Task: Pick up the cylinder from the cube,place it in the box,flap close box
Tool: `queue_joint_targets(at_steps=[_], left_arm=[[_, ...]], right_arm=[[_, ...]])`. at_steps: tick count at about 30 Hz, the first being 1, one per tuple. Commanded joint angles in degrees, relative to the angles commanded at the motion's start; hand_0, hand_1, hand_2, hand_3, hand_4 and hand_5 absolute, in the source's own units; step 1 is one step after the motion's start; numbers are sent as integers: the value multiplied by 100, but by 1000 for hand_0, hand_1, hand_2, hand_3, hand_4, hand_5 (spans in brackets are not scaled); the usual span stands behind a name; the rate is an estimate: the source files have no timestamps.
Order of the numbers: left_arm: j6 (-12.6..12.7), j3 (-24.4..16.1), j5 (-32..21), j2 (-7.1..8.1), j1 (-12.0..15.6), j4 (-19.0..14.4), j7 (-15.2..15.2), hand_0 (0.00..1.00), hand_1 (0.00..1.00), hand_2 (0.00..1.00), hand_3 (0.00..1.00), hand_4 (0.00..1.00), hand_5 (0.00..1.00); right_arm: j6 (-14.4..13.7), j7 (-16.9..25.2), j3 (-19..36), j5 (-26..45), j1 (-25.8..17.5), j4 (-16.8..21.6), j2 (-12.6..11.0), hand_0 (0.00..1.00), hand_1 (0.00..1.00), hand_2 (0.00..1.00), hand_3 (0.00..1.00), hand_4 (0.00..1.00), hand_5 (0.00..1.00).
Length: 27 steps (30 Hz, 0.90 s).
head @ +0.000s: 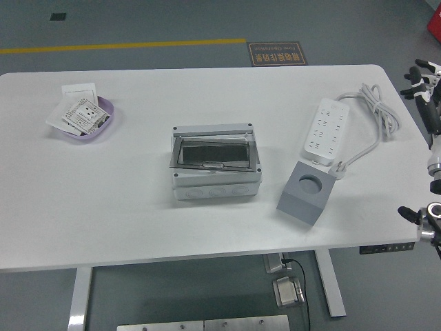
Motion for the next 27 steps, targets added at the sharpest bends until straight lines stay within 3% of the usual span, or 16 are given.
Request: queue_joint_targets(at_steps=[1, 2, 7, 8, 19, 27], left_arm=[[1, 13, -14, 0, 0, 0, -6, 674, 705, 632, 632, 706, 183], [2, 19, -22, 0, 0, 0, -11, 674, 705, 632, 631, 706, 185], [4, 52, -58, 3, -3, 0, -30, 674, 705, 632, 631, 706, 185], [5, 61, -69, 2, -3, 0, -33, 674, 705, 632, 631, 704, 185], [-1, 44, -66, 0, -13, 0, -31, 673, 705, 631, 631, 703, 186], [-5, -121, 92, -3, -7, 0, -3, 674, 705, 631, 631, 703, 186]], right_arm=[[68, 49, 45, 183, -19, 4, -5, 564, 553, 626, 728, 959, 837], [136, 85, 81, 398, -36, 9, -12, 803, 745, 772, 761, 998, 797], [330, 168, 169, 1214, -93, 11, -35, 803, 745, 772, 761, 998, 797], [359, 187, 181, 1358, -102, 5, -40, 868, 828, 856, 876, 998, 678], [589, 364, 231, 2563, -191, -16, -79, 891, 854, 877, 913, 998, 696], [620, 355, 249, 2692, -218, 57, -100, 891, 856, 883, 906, 998, 708]])
